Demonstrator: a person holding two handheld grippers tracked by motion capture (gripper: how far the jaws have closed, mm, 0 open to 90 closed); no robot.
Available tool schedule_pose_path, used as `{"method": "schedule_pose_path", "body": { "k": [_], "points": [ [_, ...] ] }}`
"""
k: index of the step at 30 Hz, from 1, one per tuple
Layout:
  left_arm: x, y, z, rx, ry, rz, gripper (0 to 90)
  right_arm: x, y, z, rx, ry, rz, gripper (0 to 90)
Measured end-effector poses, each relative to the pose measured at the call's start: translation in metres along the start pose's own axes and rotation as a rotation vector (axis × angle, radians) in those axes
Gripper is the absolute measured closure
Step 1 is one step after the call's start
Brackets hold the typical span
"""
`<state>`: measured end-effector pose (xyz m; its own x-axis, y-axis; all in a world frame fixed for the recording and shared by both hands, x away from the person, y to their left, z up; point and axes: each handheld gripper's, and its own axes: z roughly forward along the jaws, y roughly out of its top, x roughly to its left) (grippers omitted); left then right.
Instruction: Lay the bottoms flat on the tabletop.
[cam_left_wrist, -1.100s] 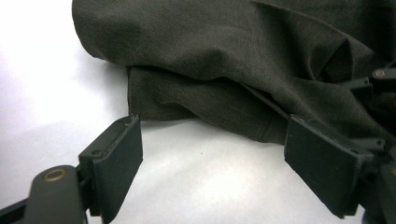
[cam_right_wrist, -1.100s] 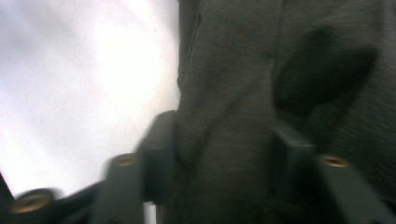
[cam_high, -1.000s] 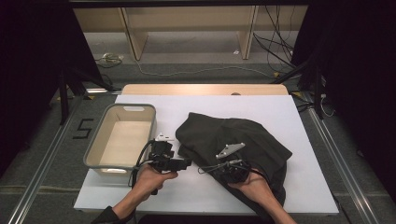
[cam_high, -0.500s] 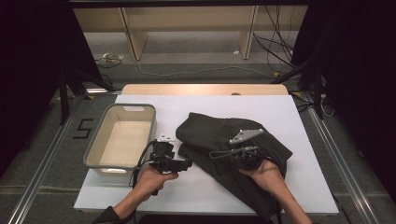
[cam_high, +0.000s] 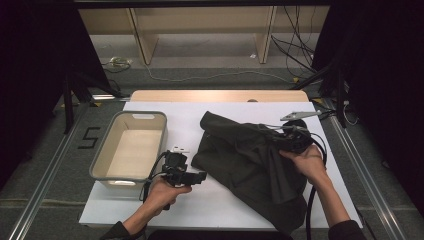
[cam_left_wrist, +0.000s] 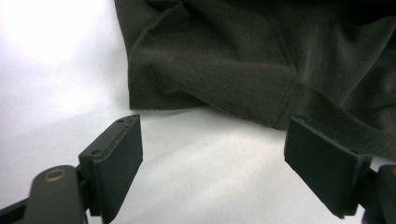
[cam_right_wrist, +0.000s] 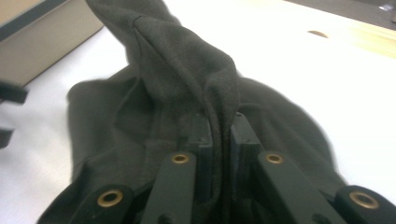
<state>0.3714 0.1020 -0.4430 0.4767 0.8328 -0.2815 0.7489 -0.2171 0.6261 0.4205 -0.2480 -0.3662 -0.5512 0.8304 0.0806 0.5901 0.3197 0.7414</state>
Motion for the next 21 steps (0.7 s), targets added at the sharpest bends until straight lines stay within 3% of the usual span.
{"method": "schedule_pose_path", "body": {
  "k": [11, 21],
  "points": [
    [-0.001, 0.0, 0.0, -0.007, 0.0, 0.002, 19.0, -0.055, -0.009, -0.021, -0.067, -0.107, 0.122, 82.6],
    [0.0, 0.001, -0.001, -0.019, 0.004, 0.006, 19.0, -0.083, -0.022, -0.028, -0.077, -0.193, 0.176, 82.8]
  ]
}}
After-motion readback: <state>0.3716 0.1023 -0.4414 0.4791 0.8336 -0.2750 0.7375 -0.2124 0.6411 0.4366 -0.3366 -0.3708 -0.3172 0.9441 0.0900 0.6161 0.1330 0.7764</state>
